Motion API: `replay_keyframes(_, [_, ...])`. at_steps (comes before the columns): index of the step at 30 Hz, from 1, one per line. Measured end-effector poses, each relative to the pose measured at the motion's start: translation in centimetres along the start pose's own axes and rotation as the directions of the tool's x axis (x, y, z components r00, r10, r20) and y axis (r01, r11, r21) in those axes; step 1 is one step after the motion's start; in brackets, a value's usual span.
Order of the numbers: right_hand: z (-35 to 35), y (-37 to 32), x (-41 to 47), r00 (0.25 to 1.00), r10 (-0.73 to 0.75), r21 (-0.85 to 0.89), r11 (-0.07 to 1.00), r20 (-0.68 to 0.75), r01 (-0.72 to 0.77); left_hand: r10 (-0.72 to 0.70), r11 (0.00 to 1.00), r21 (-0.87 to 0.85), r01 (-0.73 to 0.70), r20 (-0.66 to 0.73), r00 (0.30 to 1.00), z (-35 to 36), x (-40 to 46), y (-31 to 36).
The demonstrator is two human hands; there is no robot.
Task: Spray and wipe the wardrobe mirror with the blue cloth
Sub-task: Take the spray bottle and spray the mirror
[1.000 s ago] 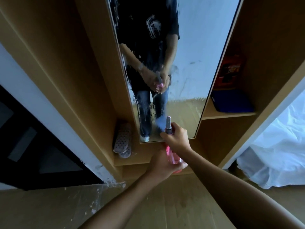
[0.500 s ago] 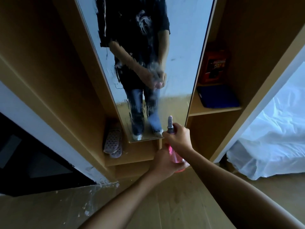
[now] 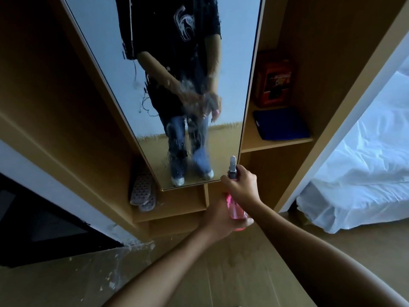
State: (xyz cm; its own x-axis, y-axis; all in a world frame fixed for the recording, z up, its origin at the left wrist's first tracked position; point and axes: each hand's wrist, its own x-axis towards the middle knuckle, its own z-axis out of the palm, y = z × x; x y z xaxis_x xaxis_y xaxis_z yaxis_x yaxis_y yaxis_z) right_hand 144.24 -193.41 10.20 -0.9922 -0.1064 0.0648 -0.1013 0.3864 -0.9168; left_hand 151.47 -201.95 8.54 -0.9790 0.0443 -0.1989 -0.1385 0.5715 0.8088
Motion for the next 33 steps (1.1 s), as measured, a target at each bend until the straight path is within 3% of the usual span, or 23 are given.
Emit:
replay_keyframes(11, [-0.3,2.2,0.8,0.997,0.055,-0.005,0.998,-0.049,-0.055,-0.034,0.999,-0.026,0.035,0.031,0.999,1.6,1.4,0.0])
replay_keyframes(22, [0.8,4.5,0.7,0.986,0.149,-0.039,0.988,0.081,-0.146,-0.109,0.992,-0.057,0.11,0.028,0.994,3.3,1.2,-2.1])
replay_keyframes(33, [2.5,5.2,0.3,0.982,0.167,-0.092,0.983,0.089,-0.159,-0.114,0.988,-0.102,0.115,0.008,0.993,3.8,1.0,-4.2])
